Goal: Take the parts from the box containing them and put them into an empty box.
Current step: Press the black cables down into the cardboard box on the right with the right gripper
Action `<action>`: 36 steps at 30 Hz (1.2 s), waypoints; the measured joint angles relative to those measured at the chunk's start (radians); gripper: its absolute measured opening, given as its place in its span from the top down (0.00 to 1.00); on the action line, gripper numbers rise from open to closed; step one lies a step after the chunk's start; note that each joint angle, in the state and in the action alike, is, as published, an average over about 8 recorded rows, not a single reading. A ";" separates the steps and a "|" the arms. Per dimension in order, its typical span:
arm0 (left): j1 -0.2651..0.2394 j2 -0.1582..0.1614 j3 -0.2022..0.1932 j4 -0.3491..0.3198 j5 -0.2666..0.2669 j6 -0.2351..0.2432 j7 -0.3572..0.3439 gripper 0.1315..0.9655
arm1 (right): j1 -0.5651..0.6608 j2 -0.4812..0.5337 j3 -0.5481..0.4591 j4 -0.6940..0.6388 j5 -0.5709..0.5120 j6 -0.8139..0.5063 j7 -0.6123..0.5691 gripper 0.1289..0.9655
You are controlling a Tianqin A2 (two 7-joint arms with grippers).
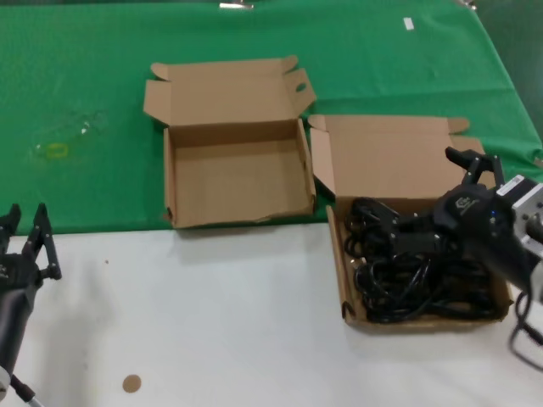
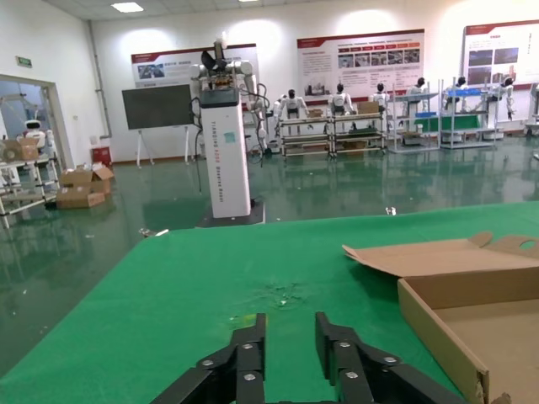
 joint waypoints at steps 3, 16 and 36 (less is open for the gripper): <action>0.000 0.000 0.000 0.000 0.000 0.000 0.000 0.83 | 0.045 0.099 -0.030 0.005 -0.023 -0.087 0.049 0.00; 0.000 0.000 0.000 0.000 0.000 0.000 0.000 0.95 | 0.272 0.252 -0.056 -0.049 -0.200 -0.584 0.133 0.00; 0.000 0.000 0.000 0.000 0.000 0.000 0.000 0.99 | 0.597 0.126 -0.131 -0.311 -0.472 -1.195 -0.100 0.00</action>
